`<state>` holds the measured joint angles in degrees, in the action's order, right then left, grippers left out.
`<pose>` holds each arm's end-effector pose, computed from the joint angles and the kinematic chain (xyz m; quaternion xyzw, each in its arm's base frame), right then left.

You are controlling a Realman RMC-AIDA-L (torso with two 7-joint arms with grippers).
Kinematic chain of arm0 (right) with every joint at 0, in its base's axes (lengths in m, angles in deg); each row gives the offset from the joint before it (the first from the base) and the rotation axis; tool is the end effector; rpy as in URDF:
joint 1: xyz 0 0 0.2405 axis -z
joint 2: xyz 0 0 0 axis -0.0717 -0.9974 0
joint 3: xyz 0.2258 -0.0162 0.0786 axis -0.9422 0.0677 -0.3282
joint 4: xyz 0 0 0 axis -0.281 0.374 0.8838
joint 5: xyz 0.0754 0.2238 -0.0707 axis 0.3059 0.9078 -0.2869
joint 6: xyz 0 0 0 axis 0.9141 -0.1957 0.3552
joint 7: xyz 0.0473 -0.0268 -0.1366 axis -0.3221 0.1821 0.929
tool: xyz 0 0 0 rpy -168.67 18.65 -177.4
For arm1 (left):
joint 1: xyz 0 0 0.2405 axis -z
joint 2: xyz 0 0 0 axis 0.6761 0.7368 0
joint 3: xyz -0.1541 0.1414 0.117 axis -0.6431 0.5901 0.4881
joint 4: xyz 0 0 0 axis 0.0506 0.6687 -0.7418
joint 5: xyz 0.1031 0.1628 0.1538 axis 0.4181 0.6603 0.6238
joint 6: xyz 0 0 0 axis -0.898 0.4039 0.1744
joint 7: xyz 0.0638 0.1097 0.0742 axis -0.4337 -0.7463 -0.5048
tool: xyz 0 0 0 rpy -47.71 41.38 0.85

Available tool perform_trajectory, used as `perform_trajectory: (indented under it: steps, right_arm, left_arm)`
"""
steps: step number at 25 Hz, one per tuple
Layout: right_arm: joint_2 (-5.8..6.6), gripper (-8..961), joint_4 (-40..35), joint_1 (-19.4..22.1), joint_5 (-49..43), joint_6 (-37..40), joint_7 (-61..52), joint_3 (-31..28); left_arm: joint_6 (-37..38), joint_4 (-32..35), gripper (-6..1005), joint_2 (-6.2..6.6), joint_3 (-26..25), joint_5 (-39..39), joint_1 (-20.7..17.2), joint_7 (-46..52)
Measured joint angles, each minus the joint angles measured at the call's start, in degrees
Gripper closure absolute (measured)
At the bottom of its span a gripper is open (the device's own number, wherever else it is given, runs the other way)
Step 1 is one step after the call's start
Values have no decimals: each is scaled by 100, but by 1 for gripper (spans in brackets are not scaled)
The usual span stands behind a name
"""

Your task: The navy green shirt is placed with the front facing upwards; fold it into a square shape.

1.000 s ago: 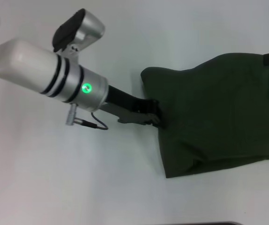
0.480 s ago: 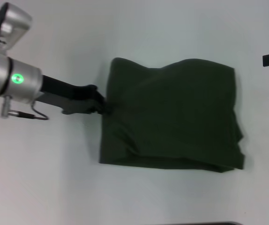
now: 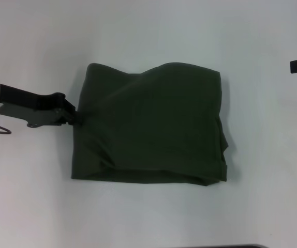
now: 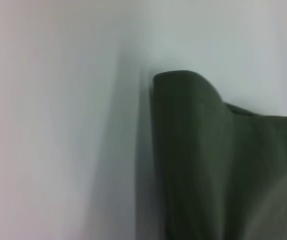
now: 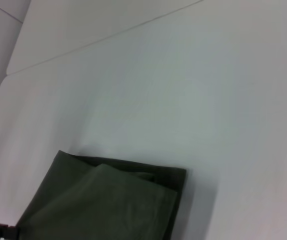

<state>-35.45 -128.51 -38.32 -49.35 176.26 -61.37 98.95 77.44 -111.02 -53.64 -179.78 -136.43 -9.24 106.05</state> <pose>0.3122 0.3664 0.1346 -0.7699 0.6164 0.1034 0.1286 -0.2651 0.3717 0.0099 -0.7273 -0.6833 -0.0340 0.0555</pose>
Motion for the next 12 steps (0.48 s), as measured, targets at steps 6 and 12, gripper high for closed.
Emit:
perform_trajectory:
  steps: [6,12]
  right_arm:
    - [2,536,7,-5,0,-1,8,0]
    - [-3,536,8,-16,1,-1,31,0]
  left_arm:
    - [457,82,944,-27,-855,-20,4,-808]
    - [740,-55,932,-97,-1489,213,-79,-1006]
